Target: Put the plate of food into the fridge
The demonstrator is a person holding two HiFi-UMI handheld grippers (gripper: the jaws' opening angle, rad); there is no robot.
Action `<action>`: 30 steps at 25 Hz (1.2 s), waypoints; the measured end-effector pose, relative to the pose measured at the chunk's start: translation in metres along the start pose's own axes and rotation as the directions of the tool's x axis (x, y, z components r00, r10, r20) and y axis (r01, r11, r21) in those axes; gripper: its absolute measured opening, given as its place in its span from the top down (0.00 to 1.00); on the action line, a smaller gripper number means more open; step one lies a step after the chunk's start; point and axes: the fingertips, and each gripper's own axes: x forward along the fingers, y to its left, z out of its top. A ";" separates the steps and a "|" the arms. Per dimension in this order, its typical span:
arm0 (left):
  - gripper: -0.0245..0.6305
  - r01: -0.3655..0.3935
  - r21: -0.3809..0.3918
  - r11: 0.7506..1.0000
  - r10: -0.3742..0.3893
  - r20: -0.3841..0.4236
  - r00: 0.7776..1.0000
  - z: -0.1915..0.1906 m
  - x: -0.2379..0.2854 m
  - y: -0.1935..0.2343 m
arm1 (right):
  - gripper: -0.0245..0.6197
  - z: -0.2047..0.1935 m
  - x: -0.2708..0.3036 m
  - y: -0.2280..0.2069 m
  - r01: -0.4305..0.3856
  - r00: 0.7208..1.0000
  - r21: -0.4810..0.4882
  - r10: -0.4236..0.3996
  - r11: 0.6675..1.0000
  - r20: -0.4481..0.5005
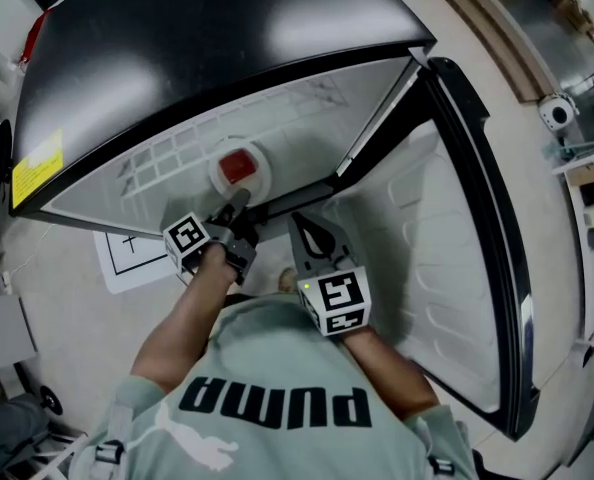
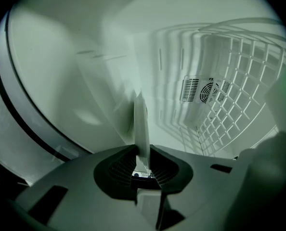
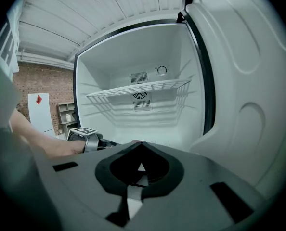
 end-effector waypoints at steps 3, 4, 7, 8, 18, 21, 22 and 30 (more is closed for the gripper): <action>0.85 -0.005 -0.005 1.000 0.005 0.003 1.000 0.000 0.002 0.001 | 0.95 -0.002 0.002 -0.002 0.009 1.000 -0.002 -0.009 1.000 0.018; 0.85 -0.009 -0.010 1.000 0.009 0.004 1.000 0.000 0.003 0.002 | 0.95 -0.003 0.002 -0.001 0.009 1.000 -0.001 -0.009 1.000 0.021; 0.85 -0.022 -0.017 1.000 0.022 0.008 1.000 0.000 0.003 0.005 | 0.95 -0.003 0.002 0.000 0.006 1.000 0.012 -0.006 1.000 0.015; 0.85 -0.026 -0.015 1.000 0.026 0.010 1.000 0.000 0.003 0.005 | 0.96 -0.002 0.001 0.001 0.004 1.000 0.018 -0.004 1.000 0.009; 0.85 -0.089 0.003 0.996 0.089 0.018 0.996 0.006 -0.004 0.012 | 0.96 -0.010 0.015 0.002 -0.015 1.000 0.033 0.015 0.999 -0.009; 0.74 -0.080 -0.003 0.997 0.080 0.014 0.997 0.005 -0.005 0.008 | 0.96 -0.017 0.025 0.003 -0.026 0.999 0.020 0.027 0.999 -0.026; 0.70 -0.068 -0.005 0.998 0.068 0.011 0.998 0.005 -0.003 0.005 | 0.95 -0.019 0.029 0.004 -0.029 0.999 0.016 0.030 0.999 -0.031; 0.57 -0.026 0.013 1.000 0.027 -0.032 0.999 -0.001 -0.001 -0.005 | 0.95 -0.042 0.061 0.014 -0.073 0.994 -0.037 0.069 0.997 -0.090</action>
